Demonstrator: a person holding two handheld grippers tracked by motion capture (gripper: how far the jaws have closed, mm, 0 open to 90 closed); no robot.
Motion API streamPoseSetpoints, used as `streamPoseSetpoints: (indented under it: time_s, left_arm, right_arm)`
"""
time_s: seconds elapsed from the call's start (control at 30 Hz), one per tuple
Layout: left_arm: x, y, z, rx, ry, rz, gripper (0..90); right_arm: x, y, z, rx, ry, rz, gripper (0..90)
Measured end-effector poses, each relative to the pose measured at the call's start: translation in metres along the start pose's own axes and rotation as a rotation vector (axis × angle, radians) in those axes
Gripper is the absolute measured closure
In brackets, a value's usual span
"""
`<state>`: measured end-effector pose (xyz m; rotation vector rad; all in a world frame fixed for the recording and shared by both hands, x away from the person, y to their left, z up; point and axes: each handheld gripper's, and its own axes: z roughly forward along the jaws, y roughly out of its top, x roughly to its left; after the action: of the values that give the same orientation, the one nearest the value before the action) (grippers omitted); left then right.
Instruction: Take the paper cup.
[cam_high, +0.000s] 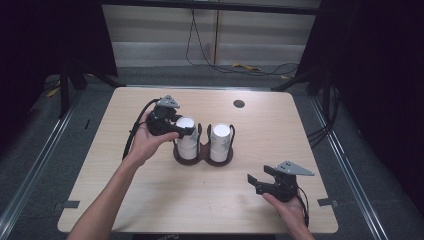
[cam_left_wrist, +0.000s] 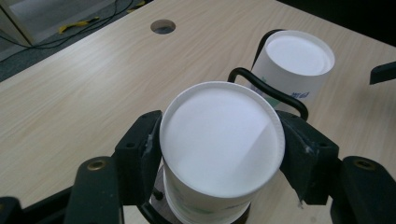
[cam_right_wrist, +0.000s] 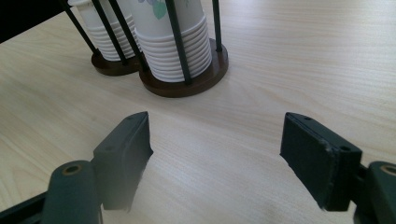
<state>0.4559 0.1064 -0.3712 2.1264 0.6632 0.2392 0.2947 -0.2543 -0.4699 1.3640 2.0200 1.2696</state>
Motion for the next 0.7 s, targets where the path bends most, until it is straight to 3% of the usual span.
streamPoseSetpoints:
  time_s: [0.13,0.7]
  left_arm:
    - [0.0,0.003,-0.003,-0.015,0.003,0.014,35.8]
    - [0.003,0.007,-0.017,-0.074,0.011,0.005,35.9]
  right_arm:
    - [0.0,0.0,0.001,0.004,-0.002,0.001,24.6]
    - [0.001,0.0,0.0,0.003,-0.001,-0.008,24.7]
